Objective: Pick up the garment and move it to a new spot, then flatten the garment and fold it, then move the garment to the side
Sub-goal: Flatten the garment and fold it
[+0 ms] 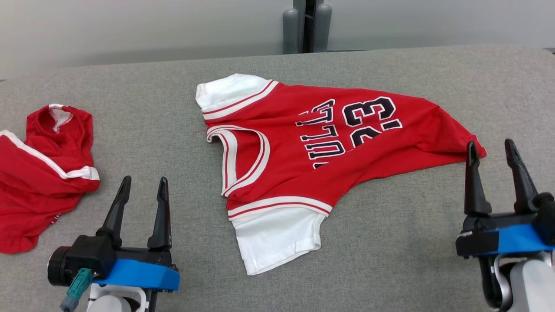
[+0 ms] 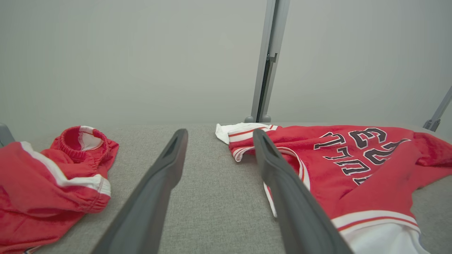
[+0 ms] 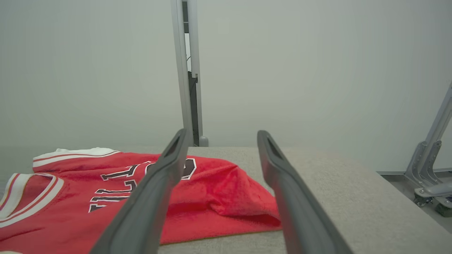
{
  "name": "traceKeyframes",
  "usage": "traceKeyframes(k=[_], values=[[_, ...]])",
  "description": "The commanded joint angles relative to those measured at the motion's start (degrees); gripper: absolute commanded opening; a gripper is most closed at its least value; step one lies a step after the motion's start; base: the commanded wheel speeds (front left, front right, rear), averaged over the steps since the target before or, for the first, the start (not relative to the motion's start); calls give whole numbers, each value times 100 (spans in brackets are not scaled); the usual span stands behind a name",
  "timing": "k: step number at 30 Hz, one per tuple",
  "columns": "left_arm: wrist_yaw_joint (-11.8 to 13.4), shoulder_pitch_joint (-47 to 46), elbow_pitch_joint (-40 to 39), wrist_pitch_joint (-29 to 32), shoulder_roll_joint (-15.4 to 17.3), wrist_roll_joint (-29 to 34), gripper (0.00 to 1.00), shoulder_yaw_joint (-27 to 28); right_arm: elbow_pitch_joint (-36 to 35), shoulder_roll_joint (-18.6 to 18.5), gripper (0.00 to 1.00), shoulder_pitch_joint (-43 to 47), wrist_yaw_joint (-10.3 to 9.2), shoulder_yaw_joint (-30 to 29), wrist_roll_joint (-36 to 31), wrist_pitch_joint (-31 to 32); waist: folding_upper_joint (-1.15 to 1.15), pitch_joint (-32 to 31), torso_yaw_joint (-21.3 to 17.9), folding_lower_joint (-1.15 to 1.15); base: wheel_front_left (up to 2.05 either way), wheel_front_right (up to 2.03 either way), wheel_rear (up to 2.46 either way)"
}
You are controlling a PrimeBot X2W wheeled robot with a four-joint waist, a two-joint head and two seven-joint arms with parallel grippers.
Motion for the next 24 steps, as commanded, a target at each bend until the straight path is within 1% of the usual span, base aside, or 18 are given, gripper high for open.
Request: traceKeyframes(k=[1, 6, 9, 13, 19, 24], values=[[-26, 77, 11, -17, 21, 20, 100, 32, -196, 183, 100, 382, -4, -51, 1, -25, 0, -77, -19, 0, 0, 0, 0], [-40, 72, 24, -17, 20, 62, 100, 35, -356, 328, 100, 647, -4, -13, -107, -25, 0, -97, -61, 0, 0, 0, 0], [-60, 2, 59, -17, 20, 105, 100, 20, -315, 361, 100, 662, -4, -14, -115, -25, 0, -90, -83, 0, 0, 0, 0], [-125, -225, 273, -17, 30, 193, 100, -155, -273, 386, 100, 565, -4, 16, -154, -26, 0, -54, -114, 0, 0, 0, 0], [-186, -691, 988, -15, 79, 231, 100, -672, -229, 423, 100, 476, -4, 88, -187, -25, 0, 23, -195, 0, 0, 0, 0], [-219, -974, 1638, 200, 134, 109, 100, -1149, -190, 455, 100, 438, -4, 159, -181, -25, 0, 102, -324, 0, 0, 0, 0]])
